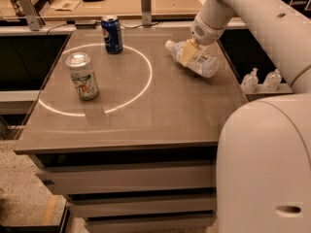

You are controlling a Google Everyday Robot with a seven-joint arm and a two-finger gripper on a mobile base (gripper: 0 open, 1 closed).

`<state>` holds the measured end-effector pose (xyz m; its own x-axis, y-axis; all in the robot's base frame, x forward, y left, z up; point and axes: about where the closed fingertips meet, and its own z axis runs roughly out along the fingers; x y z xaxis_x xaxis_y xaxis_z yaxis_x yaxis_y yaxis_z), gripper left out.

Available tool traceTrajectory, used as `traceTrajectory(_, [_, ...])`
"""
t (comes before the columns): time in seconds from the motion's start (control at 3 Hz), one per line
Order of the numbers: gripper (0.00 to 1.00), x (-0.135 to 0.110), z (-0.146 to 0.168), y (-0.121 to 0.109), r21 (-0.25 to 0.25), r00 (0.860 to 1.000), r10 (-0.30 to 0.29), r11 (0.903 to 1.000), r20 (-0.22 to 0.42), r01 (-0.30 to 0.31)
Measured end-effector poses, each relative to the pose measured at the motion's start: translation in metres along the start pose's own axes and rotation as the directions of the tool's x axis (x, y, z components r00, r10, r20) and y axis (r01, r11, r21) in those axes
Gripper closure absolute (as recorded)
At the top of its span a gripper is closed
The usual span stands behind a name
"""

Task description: Place blue plastic bottle upright

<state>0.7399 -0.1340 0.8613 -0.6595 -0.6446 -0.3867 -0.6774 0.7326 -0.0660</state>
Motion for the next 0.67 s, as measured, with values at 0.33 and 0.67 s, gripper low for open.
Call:
traceTrajectory(0.33, [1.0, -0.001, -0.018, -0.001, 0.0, 0.998, -0.018, 0.9998, 0.054, 0.018])
traceTrajectory(0.67, [1.0, -0.007, -0.041, 0.0, -0.003, 0.991, -0.03, 0.9995, 0.132, 0.03])
